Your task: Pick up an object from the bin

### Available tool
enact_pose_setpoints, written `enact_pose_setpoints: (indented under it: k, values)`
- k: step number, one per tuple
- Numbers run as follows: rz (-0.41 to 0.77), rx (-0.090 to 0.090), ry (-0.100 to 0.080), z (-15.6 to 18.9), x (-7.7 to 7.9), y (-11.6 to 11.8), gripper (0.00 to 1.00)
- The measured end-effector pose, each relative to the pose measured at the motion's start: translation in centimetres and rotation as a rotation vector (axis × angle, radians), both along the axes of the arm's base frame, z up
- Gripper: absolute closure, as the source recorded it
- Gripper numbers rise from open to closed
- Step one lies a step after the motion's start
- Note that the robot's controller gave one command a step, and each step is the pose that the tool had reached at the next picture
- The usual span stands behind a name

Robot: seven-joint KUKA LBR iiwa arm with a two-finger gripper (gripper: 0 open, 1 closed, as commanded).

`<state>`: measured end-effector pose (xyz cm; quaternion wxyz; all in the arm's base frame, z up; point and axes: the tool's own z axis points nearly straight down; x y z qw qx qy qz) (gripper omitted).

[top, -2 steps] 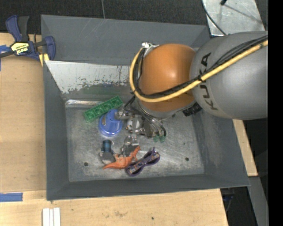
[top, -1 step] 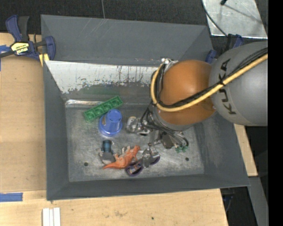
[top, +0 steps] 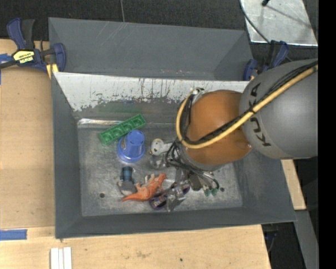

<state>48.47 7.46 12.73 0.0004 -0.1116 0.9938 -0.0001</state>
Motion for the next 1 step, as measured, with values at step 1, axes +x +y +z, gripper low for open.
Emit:
enact_pose_setpoints:
  k: [1]
  values:
    - [-0.008,0.001,-0.001,-5.65,1.61,1.44,0.00]
